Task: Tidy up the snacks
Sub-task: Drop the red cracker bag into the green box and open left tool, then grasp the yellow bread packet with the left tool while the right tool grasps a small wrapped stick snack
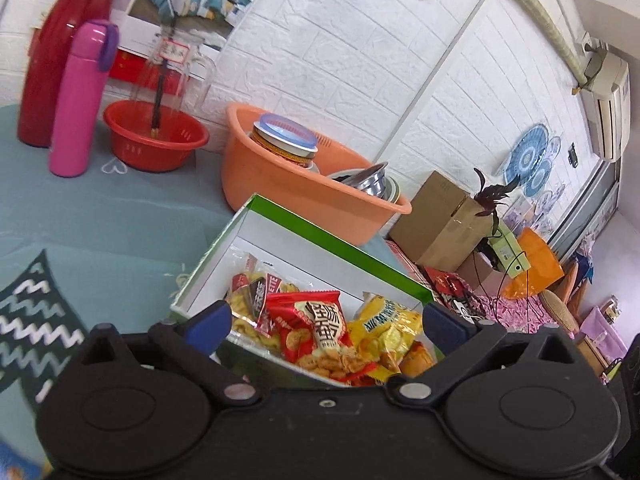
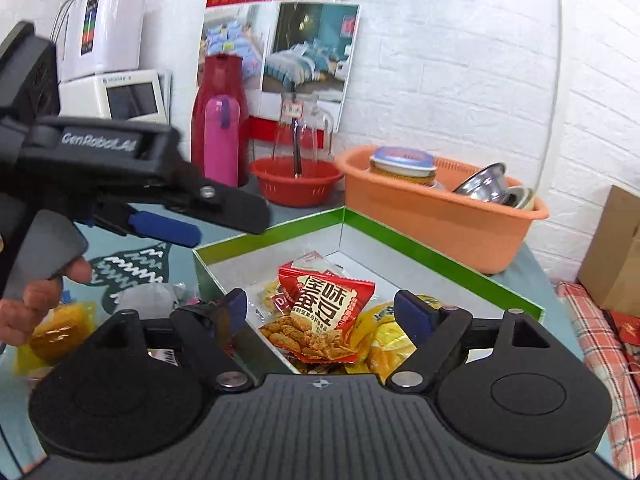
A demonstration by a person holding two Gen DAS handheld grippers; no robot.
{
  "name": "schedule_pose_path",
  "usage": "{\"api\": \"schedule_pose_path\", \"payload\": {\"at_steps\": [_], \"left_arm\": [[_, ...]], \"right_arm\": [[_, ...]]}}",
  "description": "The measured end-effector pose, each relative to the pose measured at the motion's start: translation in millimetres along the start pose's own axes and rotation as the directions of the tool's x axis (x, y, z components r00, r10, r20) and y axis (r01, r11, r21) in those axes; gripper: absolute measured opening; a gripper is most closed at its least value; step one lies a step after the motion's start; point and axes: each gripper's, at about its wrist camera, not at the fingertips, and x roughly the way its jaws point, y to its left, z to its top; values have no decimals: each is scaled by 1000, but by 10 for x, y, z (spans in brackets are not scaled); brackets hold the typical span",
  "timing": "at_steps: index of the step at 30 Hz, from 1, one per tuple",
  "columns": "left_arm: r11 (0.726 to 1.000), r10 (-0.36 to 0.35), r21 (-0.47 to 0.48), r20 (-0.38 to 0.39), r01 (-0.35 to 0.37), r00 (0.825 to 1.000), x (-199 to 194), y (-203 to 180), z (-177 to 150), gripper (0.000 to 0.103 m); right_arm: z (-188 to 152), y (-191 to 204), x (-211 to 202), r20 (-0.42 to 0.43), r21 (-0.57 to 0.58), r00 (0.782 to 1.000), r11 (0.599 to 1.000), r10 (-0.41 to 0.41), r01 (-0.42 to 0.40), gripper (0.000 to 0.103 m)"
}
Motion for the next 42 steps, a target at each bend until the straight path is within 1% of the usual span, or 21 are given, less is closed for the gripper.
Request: {"api": "schedule_pose_path", "payload": {"at_steps": [3, 5, 10, 14, 17, 19, 20, 22, 23, 24, 25, 28, 29, 31, 33, 34, 35, 37, 39, 40, 42], "left_arm": [[1000, -12, -14, 12, 12, 1000, -341, -40, -74, 103], [1000, -3, -13, 20, 4, 1000, -554, -42, -162, 103], [999, 52, -3, 13, -51, 999, -895, 43, -382, 103], [994, 108, -21, 7, -108, 994, -1073, 260, -527, 103], [982, 176, -72, 18, -175, 984, -1167, 516, -519, 103], [974, 212, -90, 22, -209, 977, -1168, 677, -441, 103], [969, 232, -95, 26, -228, 972, -1154, 755, -395, 103], [954, 286, -101, 32, -282, 958, -1117, 934, -320, 103], [948, 303, -109, 22, -299, 953, -1086, 1014, -297, 103], [946, 304, -116, 5, -301, 953, -1054, 1093, -290, 103], [949, 288, -126, -14, -287, 958, -1022, 1171, -300, 103], [967, 198, -151, -58, -204, 979, -982, 1259, -422, 103], [972, 177, -143, -71, -186, 982, -973, 1244, -471, 103], [982, 158, -91, -107, -168, 982, -942, 1160, -573, 103], [985, 168, -16, -114, -171, 979, -934, 1034, -653, 87], [986, 165, 14, -130, -165, 978, -927, 965, -685, 57], [988, 155, 26, -161, -152, 975, -908, 905, -730, 48], [991, 136, 36, -203, -131, 970, -872, 794, -847, 46], [996, 89, 36, -244, -83, 966, -807, 710, -988, 45], [997, 74, 28, -255, -69, 964, -796, 673, -1046, 46], [998, 59, 18, -251, -57, 966, -810, 613, -1121, 48]], "right_arm": [[8, 41, -340, 22, 22, 1000, 1000, -4, 4, 103], [-31, 65, -539, 28, 44, 1000, 999, -3, 2, 103], [-190, 185, -882, 37, 60, 998, 996, 57, -60, 103], [-333, 299, -1029, 23, 73, 995, 993, 94, -96, 103], [-444, 357, -1084, 3, 98, 992, 988, 123, -123, 103], [-500, 386, -1087, -12, 112, 991, 985, 132, -130, 103], [-526, 399, -1083, -17, 119, 991, 984, 133, -130, 103], [-561, 412, -1067, -25, 130, 991, 983, 135, -131, 103], [-581, 417, -1060, -29, 137, 990, 982, 137, -132, 103], [-595, 416, -1056, -32, 143, 990, 981, 138, -132, 103], [-615, 407, -1055, -33, 152, 990, 980, 138, -132, 103], [-658, 365, -1039, -45, 175, 989, 976, 138, -128, 103], [-677, 353, -1023, -53, 183, 989, 975, 138, -126, 103], [-702, 341, -974, -74, 200, 987, 972, 140, -123, 103], [-729, 356, -928, -88, 219, 984, 967, 152, -130, 103], [-744, 373, -909, -92, 230, 982, 963, 166, -141, 103], [-760, 393, -894, -94, 241, 979, 958, 181, -154, 103], [-803, 433, -870, -97, 265, 972, 947, 216, -184, 103], [-847, 504, -835, -113, 283, 961, 935, 253, -213, 103], [-870, 545, -815, -122, 287, 955, 931, 270, -226, 103], [-911, 632, -777, -148, 286, 944, 926, 297, -246, 103]]}}
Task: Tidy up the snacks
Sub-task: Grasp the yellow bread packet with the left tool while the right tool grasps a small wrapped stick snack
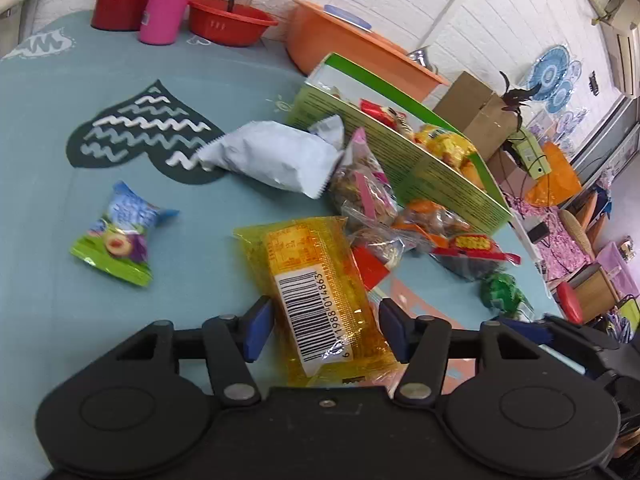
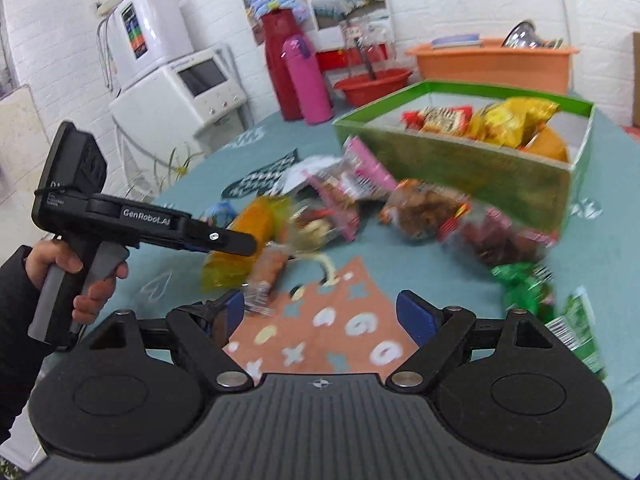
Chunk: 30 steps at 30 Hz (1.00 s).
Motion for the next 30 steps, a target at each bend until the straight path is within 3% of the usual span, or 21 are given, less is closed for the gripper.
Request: {"api": "schedule_pose_path", "payload": {"at_steps": [1, 2, 4, 10, 12, 13, 14, 16, 24, 30], "left_arm": [[1000, 3, -9, 14, -3, 1000, -15, -20, -25, 54], [1000, 14, -19, 31, -13, 999, -40, -36, -40, 70], [998, 47, -37, 66, -45, 997, -96, -55, -40, 80], [997, 69, -32, 82, -66, 994, -95, -145, 5, 80], [997, 78, -11, 72, -78, 994, -48, -181, 2, 80], [996, 87, -3, 65, -87, 994, -18, -188, 1, 80], [995, 98, 3, 58, -99, 993, 9, -192, -5, 79], [993, 115, 15, 36, -116, 993, 68, -184, -27, 80], [992, 125, 12, 46, -125, 991, 93, -174, -69, 76], [998, 57, 14, 104, -59, 993, -165, -297, -6, 73]], "right_arm": [[-24, 35, 33, -14, -5, 1000, 1000, 6, -6, 103], [-42, 70, 66, -29, -16, 999, 1000, 14, -15, 103], [-54, 133, 124, -42, -29, 999, 999, 24, -25, 103], [18, 347, 417, -51, -61, 998, 997, 39, -42, 103], [34, 384, 523, -56, -76, 998, 997, 30, -34, 98], [33, 394, 566, -61, -82, 998, 996, 21, -26, 92], [21, 401, 592, -51, -100, 999, 995, 8, -13, 64], [0, 425, 593, -35, -156, 998, 987, -53, 47, 33], [-66, 231, 318, -5, -159, 998, 985, -64, 62, 32], [50, 128, -6, 80, -122, 996, 992, -32, 42, 32]]}}
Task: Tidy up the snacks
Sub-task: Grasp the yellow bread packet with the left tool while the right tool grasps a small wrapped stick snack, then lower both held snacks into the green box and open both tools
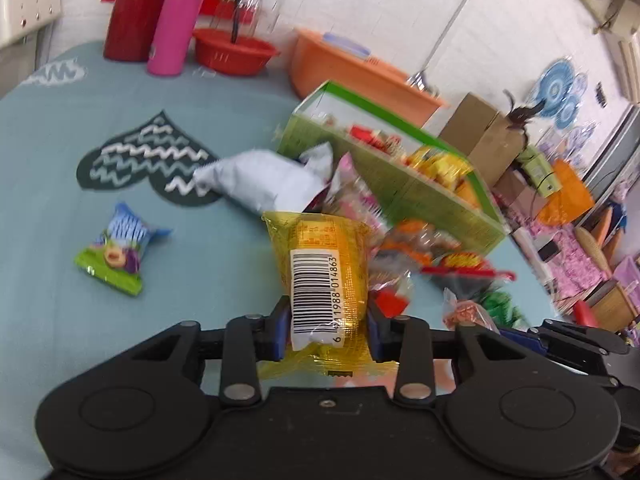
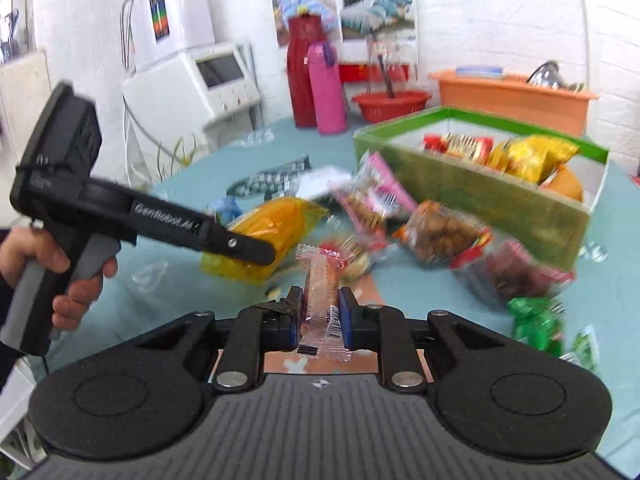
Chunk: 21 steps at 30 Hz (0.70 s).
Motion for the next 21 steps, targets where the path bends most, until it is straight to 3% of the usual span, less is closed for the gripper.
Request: {"api": "schedule_pose_path", "payload": {"at_steps": [3, 8, 15, 21], "left_arm": [[999, -32, 21, 62, 31, 998, -153, -144, 173, 73], [995, -82, 68, 152, 72, 985, -155, -440, 604, 73], [994, -81, 93, 192, 64, 978, 383, -680, 1138, 73], [997, -66, 55, 168, 58, 984, 949, -593, 1432, 73]], "right_arm": [[139, -79, -133, 59, -6, 998, 1000, -12, 12, 32], [459, -344, -236, 158, -8, 981, 993, -114, 117, 32], [780, -871, -137, 214, 35, 940, 964, -265, 264, 32], [910, -1442, 50, 218, 119, 902, 928, -372, 354, 33]]}}
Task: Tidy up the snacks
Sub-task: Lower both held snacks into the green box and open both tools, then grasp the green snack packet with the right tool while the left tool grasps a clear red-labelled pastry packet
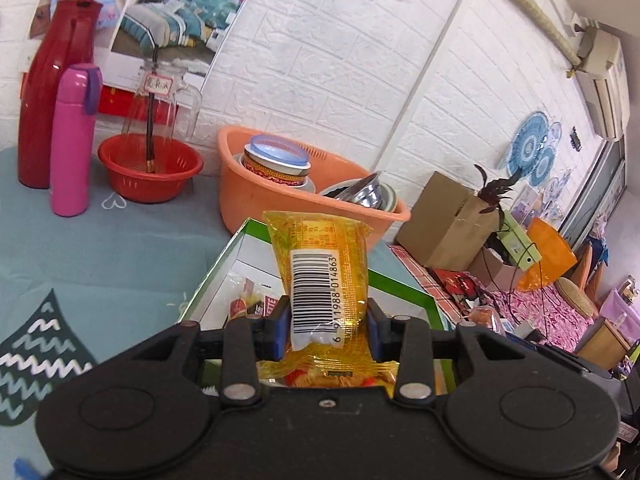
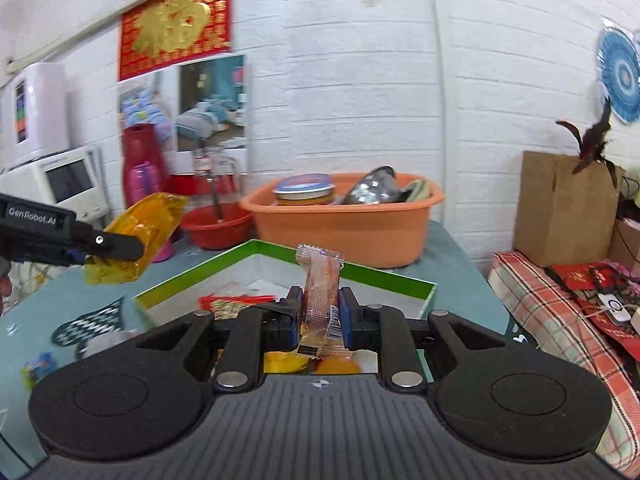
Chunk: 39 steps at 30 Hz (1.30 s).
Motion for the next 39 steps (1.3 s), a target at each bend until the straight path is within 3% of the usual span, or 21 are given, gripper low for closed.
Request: {"api": "schedule_pose_path", "payload": {"at_steps": [4, 6, 7, 8, 9, 10, 16, 22, 27, 34, 39], "left_arm": [[1000, 20, 11, -16, -20, 1000, 296, 40, 35, 74], [1000, 14, 23, -27, -13, 1000, 411, 57, 11, 80], [999, 18, 31, -28, -17, 999, 446, 57, -14, 103], [999, 31, 38, -28, -30, 999, 468, 56, -49, 103], [998, 45, 43, -22, -44, 999, 469, 52, -88, 103], [998, 53, 48, -18, -52, 998, 459, 49, -122, 103], [999, 39, 21, -19, -39, 999, 252, -46, -131, 103], [1000, -18, -4, -5, 18, 1000, -217, -319, -151, 103], [999, -34, 21, -30, 35, 999, -581, -552, -366, 103], [996, -83, 37, -96, 86, 992, -880, -637, -904, 103], [997, -73, 19, -133, 76, 988, -1013, -541, -1306, 103]], "right_arm": [[-2, -123, 282, -14, 15, 999, 999, -51, 51, 33], [-27, -150, 410, -24, 28, 998, 998, -51, 52, 40], [-49, -158, 461, -30, 32, 998, 998, -50, 50, 52], [-79, -158, 509, -44, 28, 998, 998, -48, 49, 80], [-113, -150, 536, -60, 18, 997, 998, -51, 52, 98], [-143, -145, 541, -65, 13, 996, 998, -61, 62, 103], [-150, -131, 283, -40, 12, 998, 999, -40, 40, 103], [36, -14, -292, 38, 14, 999, 1000, 0, 0, 103], [-23, 64, -794, 44, -22, 998, 999, 44, -43, 103], [-400, 14, -1228, -32, -18, 996, 996, 84, -84, 103], [-762, -19, -1216, -143, -16, 986, 995, 91, -94, 103]]}}
